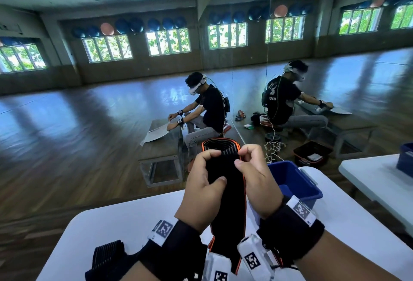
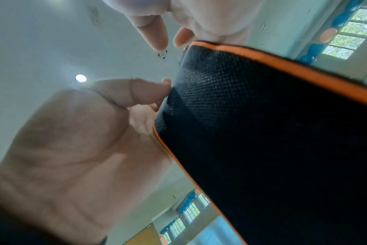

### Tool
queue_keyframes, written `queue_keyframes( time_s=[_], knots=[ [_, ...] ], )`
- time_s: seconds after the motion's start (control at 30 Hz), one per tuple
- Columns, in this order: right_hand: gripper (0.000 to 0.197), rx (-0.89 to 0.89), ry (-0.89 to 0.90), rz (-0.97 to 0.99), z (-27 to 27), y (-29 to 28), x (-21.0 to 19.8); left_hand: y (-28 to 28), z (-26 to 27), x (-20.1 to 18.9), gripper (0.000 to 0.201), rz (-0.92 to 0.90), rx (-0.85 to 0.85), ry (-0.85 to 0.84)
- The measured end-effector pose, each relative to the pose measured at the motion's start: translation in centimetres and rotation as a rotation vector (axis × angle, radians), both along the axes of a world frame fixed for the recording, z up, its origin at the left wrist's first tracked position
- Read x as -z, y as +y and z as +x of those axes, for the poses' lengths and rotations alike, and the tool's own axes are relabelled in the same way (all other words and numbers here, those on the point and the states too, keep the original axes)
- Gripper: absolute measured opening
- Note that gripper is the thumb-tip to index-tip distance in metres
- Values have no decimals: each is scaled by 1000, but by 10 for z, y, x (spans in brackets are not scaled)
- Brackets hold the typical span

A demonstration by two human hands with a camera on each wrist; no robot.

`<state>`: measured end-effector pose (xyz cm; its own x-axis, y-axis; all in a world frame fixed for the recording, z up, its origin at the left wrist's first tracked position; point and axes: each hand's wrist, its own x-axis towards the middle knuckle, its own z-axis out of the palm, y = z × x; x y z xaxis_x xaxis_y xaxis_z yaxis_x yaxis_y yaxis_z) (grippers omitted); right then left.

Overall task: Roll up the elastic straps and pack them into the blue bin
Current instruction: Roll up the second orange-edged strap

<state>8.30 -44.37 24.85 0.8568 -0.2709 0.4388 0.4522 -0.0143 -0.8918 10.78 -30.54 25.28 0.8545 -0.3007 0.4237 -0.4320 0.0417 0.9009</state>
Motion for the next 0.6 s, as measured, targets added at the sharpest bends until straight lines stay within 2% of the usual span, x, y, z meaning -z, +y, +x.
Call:
queue_keyframes(
  time_s=[0.17, 0.33, 0.47, 0.6],
  knots=[
    [31, -45, 84, -314, -17, -8, 33, -7, 9, 7, 54, 16, 43, 85],
    [28, -87, 334, -498, -46, -8, 96, -11, 34, 25, 52, 0, 9, 185],
    [42, -114, 532, -510, -71, -3, 154, -15, 53, 52, 53, -1, 6, 285],
    [52, -134, 654, -471, -92, -6, 196, -17, 67, 96, 52, 143, -66, 329]
  ],
)
